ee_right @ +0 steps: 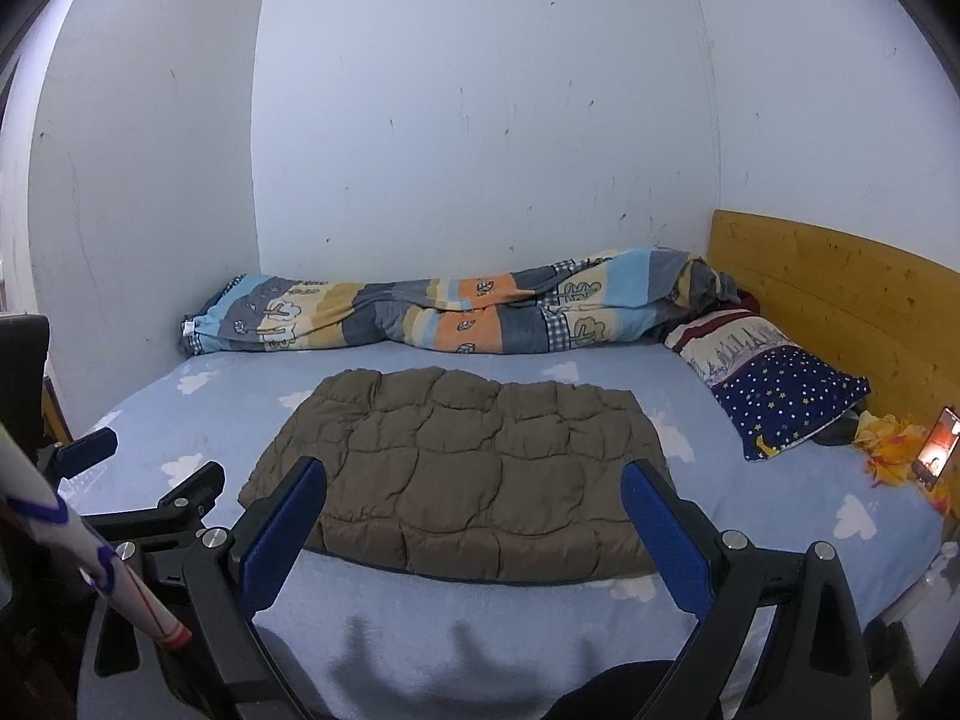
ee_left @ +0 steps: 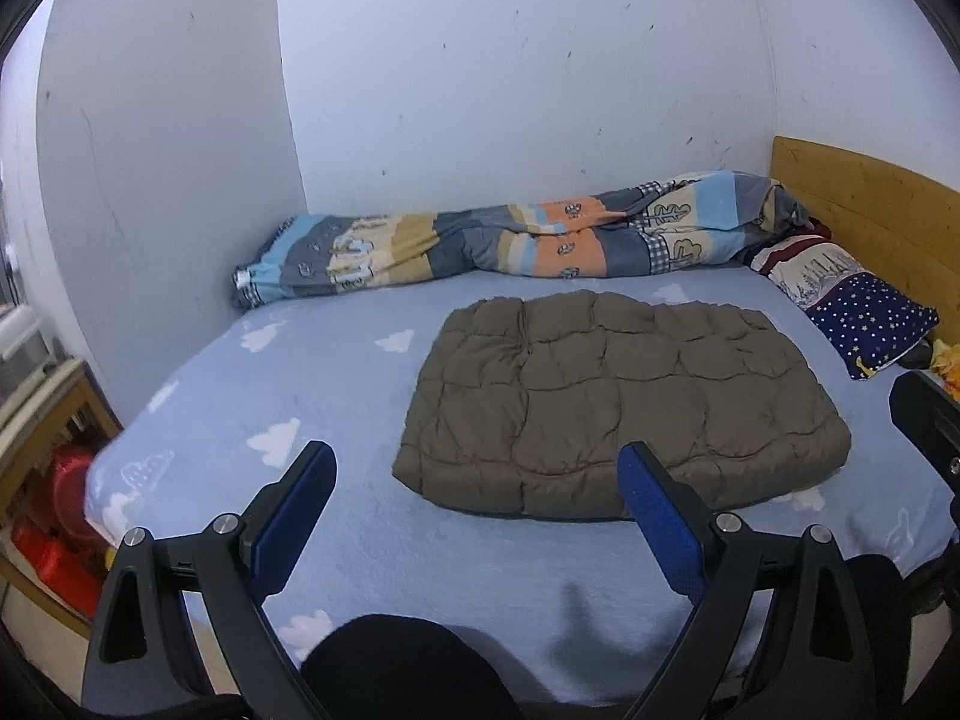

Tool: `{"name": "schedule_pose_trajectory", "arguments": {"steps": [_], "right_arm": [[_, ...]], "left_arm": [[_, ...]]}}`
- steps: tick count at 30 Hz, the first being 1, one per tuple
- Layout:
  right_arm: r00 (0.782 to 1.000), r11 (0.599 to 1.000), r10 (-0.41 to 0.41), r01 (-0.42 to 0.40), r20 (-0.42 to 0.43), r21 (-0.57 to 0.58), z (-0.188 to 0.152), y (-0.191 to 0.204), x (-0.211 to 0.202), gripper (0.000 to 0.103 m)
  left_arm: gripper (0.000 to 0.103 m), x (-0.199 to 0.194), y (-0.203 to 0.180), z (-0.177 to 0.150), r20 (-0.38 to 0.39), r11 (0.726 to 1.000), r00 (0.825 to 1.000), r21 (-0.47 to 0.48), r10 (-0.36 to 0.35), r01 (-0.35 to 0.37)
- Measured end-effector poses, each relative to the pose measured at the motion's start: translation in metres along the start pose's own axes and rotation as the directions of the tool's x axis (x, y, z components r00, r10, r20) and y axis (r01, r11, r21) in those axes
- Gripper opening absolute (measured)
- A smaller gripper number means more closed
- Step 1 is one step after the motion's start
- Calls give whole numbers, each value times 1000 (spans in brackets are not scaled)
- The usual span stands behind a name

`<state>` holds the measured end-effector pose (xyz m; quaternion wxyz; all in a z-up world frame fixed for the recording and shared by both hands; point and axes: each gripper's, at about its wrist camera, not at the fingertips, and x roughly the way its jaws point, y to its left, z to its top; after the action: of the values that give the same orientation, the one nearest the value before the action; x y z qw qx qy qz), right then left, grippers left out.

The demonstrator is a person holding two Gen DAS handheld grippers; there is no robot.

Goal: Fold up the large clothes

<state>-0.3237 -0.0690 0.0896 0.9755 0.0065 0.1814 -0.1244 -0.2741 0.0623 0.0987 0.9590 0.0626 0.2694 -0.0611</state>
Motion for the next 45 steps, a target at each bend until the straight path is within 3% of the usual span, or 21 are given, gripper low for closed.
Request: {"name": "schedule_pose_trajectory", "arguments": {"steps": [9,45], "right_arm": [[1000,1000,5,-6,-22,-14,-6,2,9,100],[998,1000,3,-4,-59,-21,-10,2,21,100]], "left_arm": [[94,12,4,-4,-40,1000,999,-14,-5,4],[94,17,2,-5,-57,1000,998,-7,-1,1]]}}
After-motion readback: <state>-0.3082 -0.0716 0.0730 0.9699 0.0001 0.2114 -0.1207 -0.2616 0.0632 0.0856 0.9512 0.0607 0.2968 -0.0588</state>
